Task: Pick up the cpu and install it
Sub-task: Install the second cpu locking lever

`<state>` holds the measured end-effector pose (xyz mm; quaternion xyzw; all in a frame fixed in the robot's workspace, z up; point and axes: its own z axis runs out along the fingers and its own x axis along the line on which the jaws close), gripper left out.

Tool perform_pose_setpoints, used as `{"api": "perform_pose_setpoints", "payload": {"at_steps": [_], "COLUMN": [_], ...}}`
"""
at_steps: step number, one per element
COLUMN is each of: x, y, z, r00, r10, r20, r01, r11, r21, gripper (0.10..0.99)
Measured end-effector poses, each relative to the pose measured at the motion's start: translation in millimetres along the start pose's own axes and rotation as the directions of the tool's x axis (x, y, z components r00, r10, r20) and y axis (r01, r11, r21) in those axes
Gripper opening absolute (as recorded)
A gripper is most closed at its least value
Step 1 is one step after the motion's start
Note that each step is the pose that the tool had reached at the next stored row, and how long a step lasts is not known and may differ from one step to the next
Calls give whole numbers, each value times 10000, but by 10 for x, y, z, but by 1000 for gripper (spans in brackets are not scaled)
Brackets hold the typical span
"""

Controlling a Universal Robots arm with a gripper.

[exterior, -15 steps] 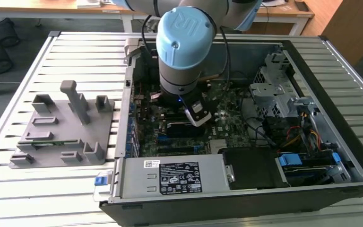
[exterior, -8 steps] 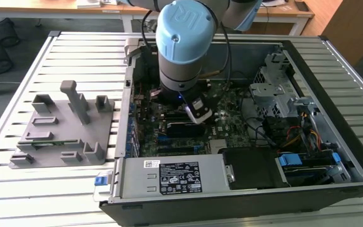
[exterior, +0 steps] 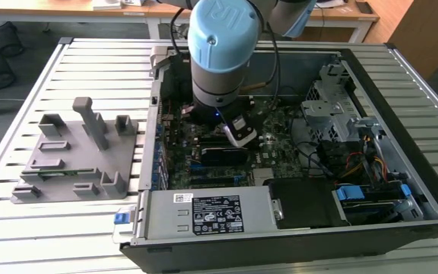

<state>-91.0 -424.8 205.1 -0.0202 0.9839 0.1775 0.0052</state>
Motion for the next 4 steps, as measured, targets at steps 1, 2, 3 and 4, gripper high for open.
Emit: {"api": "perform_pose_setpoints", "payload": {"at_steps": [1, 2, 3, 4], "x": [0, 0, 0, 0], "y": [2, 4, 6, 9], "z": [-6, -11, -17, -24], "r00": [10000, 10000, 10000, 10000], "r10": [0, 1, 0, 1], "r20": [0, 0, 0, 0], "r01": [0, -1, 0, -1], "r11": [10000, 10000, 10000, 10000], "r21": [0, 0, 1, 0], "gripper": [106, 106, 106, 106]}}
